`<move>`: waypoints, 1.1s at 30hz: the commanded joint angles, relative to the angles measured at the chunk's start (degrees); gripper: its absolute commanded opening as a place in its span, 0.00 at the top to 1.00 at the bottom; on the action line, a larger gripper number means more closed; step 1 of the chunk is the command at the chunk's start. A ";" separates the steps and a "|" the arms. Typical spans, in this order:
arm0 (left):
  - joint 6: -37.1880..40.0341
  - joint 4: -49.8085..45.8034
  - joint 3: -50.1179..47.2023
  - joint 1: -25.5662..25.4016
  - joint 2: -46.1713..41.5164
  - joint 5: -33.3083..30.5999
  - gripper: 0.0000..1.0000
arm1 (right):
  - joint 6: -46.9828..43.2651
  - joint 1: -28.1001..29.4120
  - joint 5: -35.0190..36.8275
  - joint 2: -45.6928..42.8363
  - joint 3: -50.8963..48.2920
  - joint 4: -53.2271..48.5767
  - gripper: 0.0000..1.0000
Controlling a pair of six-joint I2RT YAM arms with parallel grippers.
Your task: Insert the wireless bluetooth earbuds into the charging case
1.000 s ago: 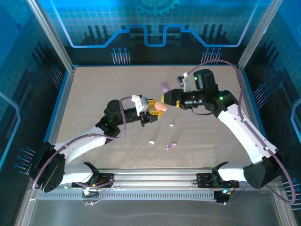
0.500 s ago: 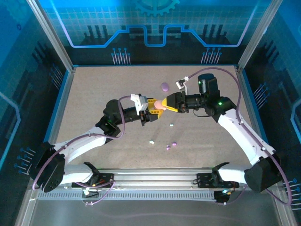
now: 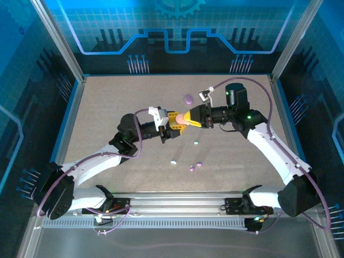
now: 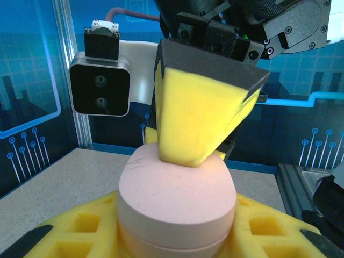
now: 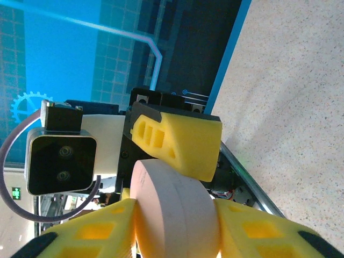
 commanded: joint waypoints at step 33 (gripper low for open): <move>4.41 -12.65 -3.37 -0.35 -12.29 -26.85 0.35 | 1.35 -5.66 20.06 12.45 -6.26 8.60 0.82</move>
